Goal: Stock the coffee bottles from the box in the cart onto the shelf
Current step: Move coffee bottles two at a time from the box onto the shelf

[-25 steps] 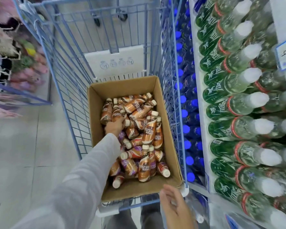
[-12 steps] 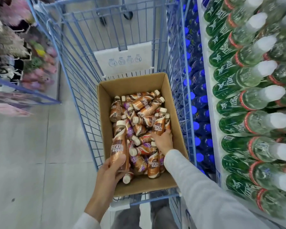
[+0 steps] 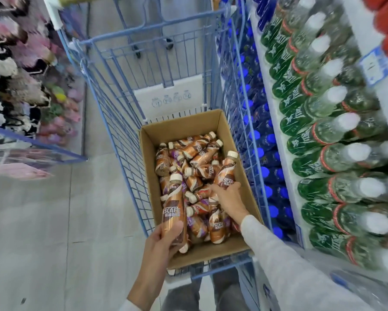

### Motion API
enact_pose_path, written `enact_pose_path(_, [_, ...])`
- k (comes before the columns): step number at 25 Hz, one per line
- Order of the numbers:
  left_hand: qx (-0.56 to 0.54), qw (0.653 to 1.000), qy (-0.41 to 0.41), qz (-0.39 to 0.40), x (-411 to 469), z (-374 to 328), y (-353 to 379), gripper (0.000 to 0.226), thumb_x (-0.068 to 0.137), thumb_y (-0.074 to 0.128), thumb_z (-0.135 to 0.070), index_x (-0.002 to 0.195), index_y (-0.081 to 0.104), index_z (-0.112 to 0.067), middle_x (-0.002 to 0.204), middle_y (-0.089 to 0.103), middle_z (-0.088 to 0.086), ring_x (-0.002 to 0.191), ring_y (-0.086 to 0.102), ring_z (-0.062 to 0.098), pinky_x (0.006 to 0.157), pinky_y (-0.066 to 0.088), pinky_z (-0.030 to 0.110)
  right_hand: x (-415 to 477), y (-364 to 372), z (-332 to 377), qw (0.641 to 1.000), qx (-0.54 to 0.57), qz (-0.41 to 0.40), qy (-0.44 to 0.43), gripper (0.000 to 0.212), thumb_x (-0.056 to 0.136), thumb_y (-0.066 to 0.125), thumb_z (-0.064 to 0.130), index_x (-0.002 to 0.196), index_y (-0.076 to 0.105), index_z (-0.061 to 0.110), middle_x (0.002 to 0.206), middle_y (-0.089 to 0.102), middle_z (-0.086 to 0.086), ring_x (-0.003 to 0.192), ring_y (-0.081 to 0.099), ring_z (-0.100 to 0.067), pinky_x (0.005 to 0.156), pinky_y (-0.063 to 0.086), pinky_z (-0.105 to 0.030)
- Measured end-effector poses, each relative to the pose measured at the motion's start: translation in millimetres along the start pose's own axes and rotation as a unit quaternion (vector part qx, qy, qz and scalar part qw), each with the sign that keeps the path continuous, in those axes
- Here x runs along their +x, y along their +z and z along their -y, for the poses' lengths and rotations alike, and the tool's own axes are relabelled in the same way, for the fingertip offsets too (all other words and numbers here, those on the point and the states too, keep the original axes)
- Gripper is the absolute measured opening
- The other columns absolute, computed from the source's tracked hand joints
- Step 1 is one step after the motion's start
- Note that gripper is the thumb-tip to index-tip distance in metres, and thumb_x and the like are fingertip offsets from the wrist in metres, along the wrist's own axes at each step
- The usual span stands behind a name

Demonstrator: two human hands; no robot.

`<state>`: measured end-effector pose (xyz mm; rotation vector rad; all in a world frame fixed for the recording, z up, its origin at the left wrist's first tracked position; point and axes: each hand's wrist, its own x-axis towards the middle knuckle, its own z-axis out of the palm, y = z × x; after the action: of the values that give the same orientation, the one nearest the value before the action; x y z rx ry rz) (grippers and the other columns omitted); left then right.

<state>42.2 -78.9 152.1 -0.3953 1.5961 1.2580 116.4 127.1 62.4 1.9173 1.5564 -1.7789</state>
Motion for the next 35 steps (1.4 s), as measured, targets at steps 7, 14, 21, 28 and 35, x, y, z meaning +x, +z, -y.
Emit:
enact_pose_path(7, [0.078,0.982,0.074,0.157,-48,-35,56,0.052,0.076,0.082,-0.034,0.120,0.065,-0.013,0.111,0.075,0.013,0.103,0.072,0.032,0.091,0.055,0.043,-169,-83,-5,0.979,0.177,-0.063,-0.078,0.076,0.079,0.074,0.060,0.136,0.035,0.028,0.129,0.062,0.013,0.112,0.063,-0.007,0.098,0.048,-0.036])
enact_pose_path(14, [0.214,0.898,0.172,0.344,-141,-22,160,0.049,0.067,0.088,-0.036,0.109,0.071,-0.018,0.103,0.077,0.009,0.093,0.073,0.024,0.086,0.055,0.037,-303,-176,-63,0.914,0.305,-0.234,-0.129,0.031,0.090,0.072,0.026,0.109,0.048,0.031,0.105,0.069,0.007,0.091,0.066,-0.005,0.086,0.052,-0.030])
enact_pose_path(21, [0.280,0.797,0.158,0.511,-285,71,246,0.063,0.055,0.094,-0.034,0.109,0.072,-0.010,0.101,0.078,0.011,0.089,0.074,0.024,0.075,0.057,0.031,-440,-261,-180,0.835,0.362,-0.375,-0.176,0.033,0.087,0.073,0.031,0.109,0.050,0.030,0.087,0.069,0.022,0.083,0.065,-0.002,0.089,0.054,-0.036])
enact_pose_path(28, [0.263,0.691,0.176,0.650,-431,169,302,0.029,0.062,0.082,-0.028,0.088,0.081,-0.016,0.093,0.078,0.008,0.081,0.074,0.018,0.066,0.058,0.024,-570,-328,-274,0.767,0.390,-0.442,-0.253,0.033,0.076,0.076,0.040,0.101,0.054,0.043,0.097,0.072,0.014,0.096,0.069,-0.009,0.095,0.054,-0.044])
enact_pose_path(35, [0.278,0.579,0.274,0.716,-520,210,397,0.037,0.075,0.079,-0.024,0.109,0.069,-0.012,0.098,0.077,-0.001,0.090,0.071,0.011,0.077,0.055,0.022,-631,-421,-307,0.691,0.364,-0.568,-0.261,0.037,0.086,0.072,0.021,0.113,0.048,0.028,0.090,0.067,0.013,0.082,0.063,-0.004,0.079,0.050,-0.028])
